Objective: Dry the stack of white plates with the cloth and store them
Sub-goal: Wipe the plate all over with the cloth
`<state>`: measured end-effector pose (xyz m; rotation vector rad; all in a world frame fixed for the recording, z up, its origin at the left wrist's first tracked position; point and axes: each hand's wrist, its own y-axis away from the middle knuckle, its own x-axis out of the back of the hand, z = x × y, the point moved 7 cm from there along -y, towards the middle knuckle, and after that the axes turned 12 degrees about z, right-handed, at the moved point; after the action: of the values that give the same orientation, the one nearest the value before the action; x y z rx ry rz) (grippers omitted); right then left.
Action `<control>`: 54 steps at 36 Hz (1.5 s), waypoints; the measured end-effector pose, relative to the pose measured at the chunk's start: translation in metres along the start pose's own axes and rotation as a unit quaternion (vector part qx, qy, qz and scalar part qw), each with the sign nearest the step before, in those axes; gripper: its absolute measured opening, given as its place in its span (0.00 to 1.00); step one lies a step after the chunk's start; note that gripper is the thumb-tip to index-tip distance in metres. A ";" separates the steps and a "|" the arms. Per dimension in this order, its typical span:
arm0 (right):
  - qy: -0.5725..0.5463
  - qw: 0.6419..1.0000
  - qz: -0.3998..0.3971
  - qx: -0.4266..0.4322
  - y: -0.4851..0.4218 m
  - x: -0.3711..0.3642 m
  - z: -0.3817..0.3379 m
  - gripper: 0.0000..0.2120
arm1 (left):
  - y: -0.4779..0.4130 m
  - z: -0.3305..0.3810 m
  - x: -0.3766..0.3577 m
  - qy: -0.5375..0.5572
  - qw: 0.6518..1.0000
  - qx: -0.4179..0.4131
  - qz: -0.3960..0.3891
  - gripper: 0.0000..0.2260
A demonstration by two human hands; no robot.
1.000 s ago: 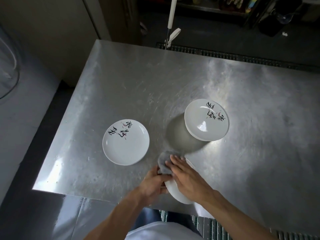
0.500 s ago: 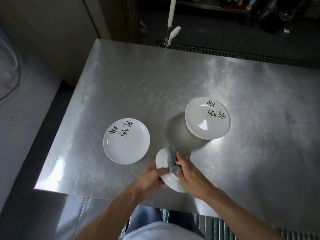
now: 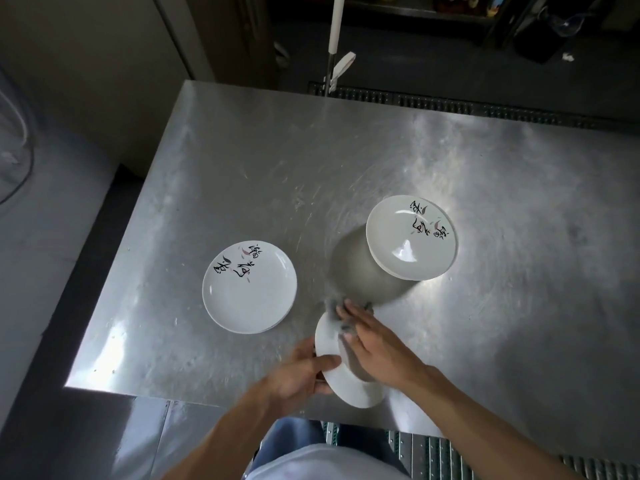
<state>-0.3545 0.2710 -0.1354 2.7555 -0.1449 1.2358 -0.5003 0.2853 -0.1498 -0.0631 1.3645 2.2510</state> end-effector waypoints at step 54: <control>0.144 0.973 0.061 0.171 0.018 0.053 -0.033 0.35 | -0.007 0.052 -0.033 0.122 0.992 -0.013 -0.005 0.15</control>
<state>-0.3457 0.2562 -0.0730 2.8300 -0.0800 1.8336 -0.4567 0.3187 -0.1203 -0.3643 1.4524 2.3124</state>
